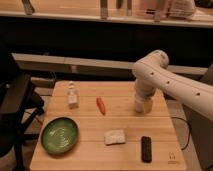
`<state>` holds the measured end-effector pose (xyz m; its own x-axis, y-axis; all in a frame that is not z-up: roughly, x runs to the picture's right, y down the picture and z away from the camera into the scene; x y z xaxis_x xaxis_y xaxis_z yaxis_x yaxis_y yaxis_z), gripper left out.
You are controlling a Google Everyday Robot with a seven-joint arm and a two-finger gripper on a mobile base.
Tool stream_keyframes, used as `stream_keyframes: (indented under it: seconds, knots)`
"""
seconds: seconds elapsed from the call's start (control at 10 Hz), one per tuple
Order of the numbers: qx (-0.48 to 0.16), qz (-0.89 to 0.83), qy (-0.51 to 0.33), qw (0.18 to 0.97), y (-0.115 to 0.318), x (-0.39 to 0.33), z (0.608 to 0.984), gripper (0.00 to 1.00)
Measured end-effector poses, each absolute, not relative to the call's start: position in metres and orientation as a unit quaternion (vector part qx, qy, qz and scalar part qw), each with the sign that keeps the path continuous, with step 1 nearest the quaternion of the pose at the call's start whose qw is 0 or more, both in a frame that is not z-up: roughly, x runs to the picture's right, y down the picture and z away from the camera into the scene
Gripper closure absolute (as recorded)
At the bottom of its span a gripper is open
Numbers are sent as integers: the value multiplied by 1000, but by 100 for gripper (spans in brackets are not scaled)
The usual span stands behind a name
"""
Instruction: Drag the pepper across the table
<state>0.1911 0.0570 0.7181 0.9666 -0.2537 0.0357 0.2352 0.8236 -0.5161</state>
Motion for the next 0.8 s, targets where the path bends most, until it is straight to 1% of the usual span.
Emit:
stream_keyframes:
  seconds: [0.3,0.5,0.8]
  knots:
    - [-268,-154,13,951,54,180,722,20]
    - [-269,-178,1,947,50,155,725,20]
    - [-269,-195,-3,943,46,152,727,20]
